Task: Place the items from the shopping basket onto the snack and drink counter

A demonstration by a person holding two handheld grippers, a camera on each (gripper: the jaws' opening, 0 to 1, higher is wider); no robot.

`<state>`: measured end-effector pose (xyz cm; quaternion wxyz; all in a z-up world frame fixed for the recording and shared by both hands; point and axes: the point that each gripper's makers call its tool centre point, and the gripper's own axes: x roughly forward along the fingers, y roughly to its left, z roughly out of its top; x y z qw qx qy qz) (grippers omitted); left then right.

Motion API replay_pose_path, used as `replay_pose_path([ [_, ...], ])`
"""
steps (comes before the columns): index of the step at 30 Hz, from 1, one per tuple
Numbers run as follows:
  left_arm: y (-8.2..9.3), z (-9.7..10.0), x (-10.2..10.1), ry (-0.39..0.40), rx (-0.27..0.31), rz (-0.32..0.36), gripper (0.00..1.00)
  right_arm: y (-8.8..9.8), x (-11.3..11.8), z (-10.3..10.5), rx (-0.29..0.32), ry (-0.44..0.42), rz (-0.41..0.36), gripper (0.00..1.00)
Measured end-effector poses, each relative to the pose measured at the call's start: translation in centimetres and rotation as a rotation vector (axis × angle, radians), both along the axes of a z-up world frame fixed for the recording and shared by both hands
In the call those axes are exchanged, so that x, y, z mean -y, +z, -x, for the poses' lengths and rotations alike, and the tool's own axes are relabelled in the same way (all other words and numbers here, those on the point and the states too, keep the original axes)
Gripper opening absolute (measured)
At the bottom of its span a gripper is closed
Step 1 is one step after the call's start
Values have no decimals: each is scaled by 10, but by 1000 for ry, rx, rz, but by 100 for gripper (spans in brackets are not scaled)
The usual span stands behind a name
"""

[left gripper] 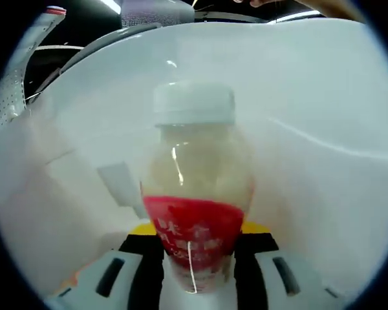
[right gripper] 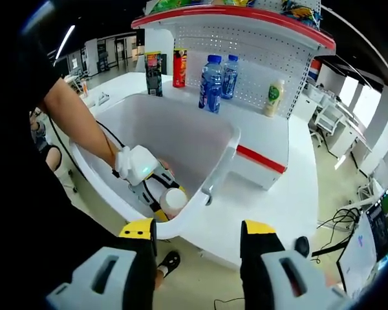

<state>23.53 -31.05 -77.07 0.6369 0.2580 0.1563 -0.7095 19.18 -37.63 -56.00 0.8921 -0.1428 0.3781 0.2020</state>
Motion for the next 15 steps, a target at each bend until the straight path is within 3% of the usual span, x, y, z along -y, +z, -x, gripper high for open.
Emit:
replay_pose_path([
  [2, 3, 0, 1, 3, -10, 5, 42, 0, -1, 0, 3, -2, -4, 50],
  [4, 6, 5, 1, 19, -82, -4, 41, -1, -1, 0, 0, -1, -1, 50],
  [7, 13, 7, 3, 0, -40, 21, 42, -3, 0, 1, -3, 0, 1, 50],
  [12, 28, 10, 4, -3, -45, 34, 42, -1, -1, -1, 6, -8, -10, 50],
  [15, 43, 9, 5, 14, -79, 60, 42, 0, -1, -3, 11, -4, -5, 50],
])
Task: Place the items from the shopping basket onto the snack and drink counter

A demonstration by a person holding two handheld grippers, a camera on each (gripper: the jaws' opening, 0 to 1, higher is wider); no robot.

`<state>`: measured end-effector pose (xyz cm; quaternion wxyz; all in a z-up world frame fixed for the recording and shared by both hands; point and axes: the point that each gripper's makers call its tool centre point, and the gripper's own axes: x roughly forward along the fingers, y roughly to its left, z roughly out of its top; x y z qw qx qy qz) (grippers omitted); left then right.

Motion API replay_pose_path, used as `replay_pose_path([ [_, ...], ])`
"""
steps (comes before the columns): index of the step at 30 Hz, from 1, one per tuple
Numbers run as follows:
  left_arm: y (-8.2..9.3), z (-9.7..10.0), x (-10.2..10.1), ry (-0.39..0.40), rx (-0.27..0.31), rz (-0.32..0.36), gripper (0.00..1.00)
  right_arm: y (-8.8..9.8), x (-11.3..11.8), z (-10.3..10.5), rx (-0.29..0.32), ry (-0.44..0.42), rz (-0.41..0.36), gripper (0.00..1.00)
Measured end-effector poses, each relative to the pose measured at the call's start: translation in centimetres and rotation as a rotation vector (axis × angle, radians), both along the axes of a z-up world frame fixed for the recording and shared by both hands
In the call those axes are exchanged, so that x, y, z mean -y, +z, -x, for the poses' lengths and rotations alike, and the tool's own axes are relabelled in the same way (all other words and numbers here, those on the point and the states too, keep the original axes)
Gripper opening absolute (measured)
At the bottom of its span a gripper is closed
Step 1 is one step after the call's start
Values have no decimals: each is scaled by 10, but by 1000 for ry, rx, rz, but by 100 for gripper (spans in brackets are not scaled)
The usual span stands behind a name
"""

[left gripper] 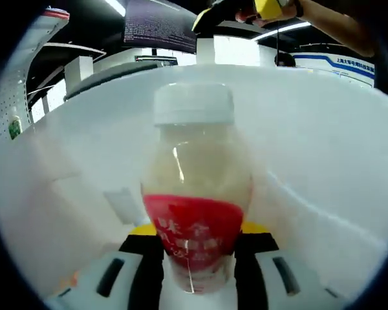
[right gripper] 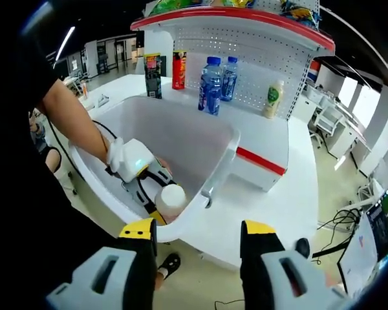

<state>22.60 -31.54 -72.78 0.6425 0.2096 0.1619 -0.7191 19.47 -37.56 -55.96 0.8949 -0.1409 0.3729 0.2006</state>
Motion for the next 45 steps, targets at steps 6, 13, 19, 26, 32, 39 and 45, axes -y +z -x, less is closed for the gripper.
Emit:
replay_pose_path([
  [6, 24, -5, -4, 43, -15, 42, 42, 2, -1, -2, 6, 7, 3, 50],
  [13, 59, -18, -14, 107, -58, 98, 42, 6, -2, -2, 19, 7, 1, 50],
  [19, 79, -29, -22, 169, -57, 125, 42, 12, -4, -4, 36, 15, -8, 50],
  [26, 104, -37, -31, 227, -62, 155, 42, 15, -7, -5, 58, 21, -19, 50],
  [32, 123, -40, -36, 279, -82, 172, 42, 16, -6, -3, 70, 20, -25, 50],
  [39, 145, -46, -42, 335, -101, 181, 42, 20, -4, -4, 91, 20, -34, 50],
  [45, 173, -50, -43, 357, -77, 219, 42, 22, -2, -8, 108, 13, -43, 50],
])
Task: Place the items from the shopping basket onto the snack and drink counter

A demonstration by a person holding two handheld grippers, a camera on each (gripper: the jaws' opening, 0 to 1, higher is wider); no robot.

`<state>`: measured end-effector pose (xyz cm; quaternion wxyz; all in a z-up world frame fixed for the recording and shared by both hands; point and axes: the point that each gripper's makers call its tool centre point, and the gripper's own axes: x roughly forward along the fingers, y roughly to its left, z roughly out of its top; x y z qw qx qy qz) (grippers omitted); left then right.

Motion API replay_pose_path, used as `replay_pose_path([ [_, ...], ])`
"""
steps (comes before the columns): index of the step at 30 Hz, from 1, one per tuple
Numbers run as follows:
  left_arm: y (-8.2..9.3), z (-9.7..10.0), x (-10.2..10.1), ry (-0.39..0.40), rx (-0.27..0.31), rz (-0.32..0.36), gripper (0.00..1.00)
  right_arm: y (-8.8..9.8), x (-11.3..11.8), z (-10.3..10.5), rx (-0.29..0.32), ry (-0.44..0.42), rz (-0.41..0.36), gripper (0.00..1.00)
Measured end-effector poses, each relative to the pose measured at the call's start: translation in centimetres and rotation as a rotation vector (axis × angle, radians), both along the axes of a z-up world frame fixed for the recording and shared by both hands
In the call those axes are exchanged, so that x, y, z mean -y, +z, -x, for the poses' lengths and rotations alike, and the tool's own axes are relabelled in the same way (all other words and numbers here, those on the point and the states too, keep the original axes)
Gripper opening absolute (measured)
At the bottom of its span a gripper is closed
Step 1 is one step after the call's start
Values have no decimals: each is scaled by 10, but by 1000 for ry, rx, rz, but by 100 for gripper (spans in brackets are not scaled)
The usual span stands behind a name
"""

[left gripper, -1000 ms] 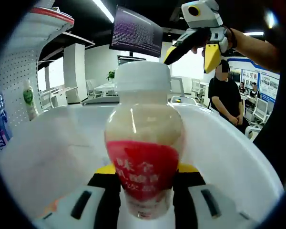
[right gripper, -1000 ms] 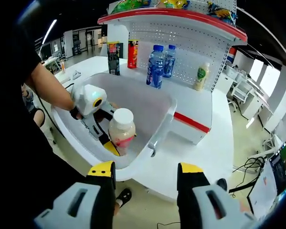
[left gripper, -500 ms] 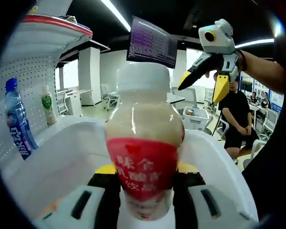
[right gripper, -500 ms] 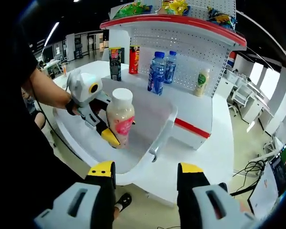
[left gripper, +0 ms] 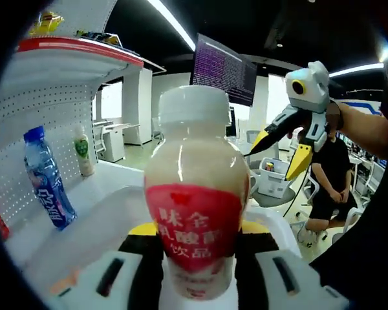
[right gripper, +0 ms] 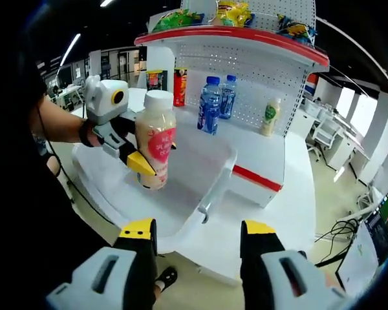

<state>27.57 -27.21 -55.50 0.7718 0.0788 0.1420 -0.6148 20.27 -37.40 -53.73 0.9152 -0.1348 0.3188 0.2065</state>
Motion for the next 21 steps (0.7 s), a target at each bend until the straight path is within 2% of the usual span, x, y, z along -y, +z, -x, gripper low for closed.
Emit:
replay_pose_path([
  [1, 4, 0, 0, -5, 17, 12, 42, 1, 0, -1, 3, 1, -2, 50],
  [4, 10, -3, 0, 3, 14, 6, 42, 4, -1, -2, 11, 3, -5, 50],
  [11, 25, -13, -4, 30, 48, 13, 43, 11, 0, 1, 21, 5, 4, 50],
  [14, 32, -16, -4, 31, 28, 38, 43, 17, -3, 1, 49, 20, 3, 50],
  [16, 36, -18, -3, 38, 50, 55, 43, 18, -4, 1, 47, 21, 8, 50],
  [21, 47, -27, 1, 58, 66, 72, 43, 19, -4, 6, 45, 33, 35, 50],
])
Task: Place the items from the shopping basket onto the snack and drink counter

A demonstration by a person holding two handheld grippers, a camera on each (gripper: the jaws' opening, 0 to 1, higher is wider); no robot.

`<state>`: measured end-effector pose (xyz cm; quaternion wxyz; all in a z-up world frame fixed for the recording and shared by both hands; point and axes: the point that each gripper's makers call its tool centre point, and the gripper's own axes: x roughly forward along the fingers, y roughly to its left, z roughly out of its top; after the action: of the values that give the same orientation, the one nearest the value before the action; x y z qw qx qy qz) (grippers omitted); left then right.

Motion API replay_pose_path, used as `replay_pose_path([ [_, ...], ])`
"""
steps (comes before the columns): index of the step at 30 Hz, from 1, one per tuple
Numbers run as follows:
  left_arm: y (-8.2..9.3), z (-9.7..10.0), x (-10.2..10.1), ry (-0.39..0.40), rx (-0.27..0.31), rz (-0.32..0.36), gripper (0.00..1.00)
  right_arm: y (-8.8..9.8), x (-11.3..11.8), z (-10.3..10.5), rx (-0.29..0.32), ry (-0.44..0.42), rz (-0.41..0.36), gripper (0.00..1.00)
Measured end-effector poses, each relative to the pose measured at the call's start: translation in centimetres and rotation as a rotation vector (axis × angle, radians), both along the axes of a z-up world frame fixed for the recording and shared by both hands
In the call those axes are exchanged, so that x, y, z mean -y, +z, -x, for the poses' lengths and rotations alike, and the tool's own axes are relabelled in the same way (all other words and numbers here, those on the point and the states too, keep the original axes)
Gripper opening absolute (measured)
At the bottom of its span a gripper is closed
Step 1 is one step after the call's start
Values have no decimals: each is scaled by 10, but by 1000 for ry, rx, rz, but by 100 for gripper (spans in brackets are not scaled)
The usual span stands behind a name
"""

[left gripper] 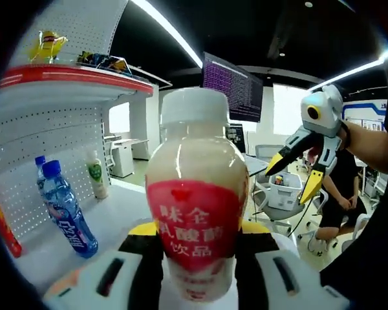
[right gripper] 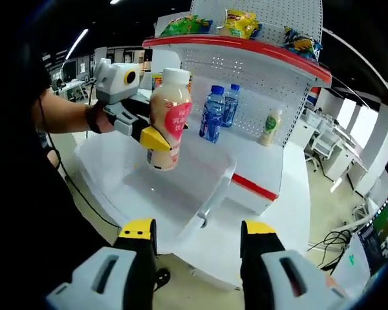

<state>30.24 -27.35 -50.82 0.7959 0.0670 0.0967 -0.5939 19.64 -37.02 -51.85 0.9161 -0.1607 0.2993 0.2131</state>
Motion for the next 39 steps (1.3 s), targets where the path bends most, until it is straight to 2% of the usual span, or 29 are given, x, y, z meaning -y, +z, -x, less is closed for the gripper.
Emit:
replay_pose_path([
  [5, 11, -11, 4, 23, 19, 33, 43, 2, 4, 2, 7, -10, 1, 50],
  [7, 15, -15, 5, 25, -6, 55, 43, 3, 6, 3, 9, -16, -3, 50],
  [9, 20, -20, 8, 36, -8, 74, 43, 4, 8, 3, 13, -22, -3, 50],
  [16, 31, -37, 17, 61, 11, 83, 43, 5, 11, 5, 17, -30, -8, 50],
  [23, 35, -51, 27, 67, 25, 79, 43, 4, 17, 6, 17, -42, -13, 50],
  [29, 37, -59, 37, 75, 25, 92, 43, 6, 23, 7, 23, -59, -16, 50],
  [39, 47, -83, 54, 95, 30, 128, 43, 7, 42, 13, 22, -104, -10, 50],
])
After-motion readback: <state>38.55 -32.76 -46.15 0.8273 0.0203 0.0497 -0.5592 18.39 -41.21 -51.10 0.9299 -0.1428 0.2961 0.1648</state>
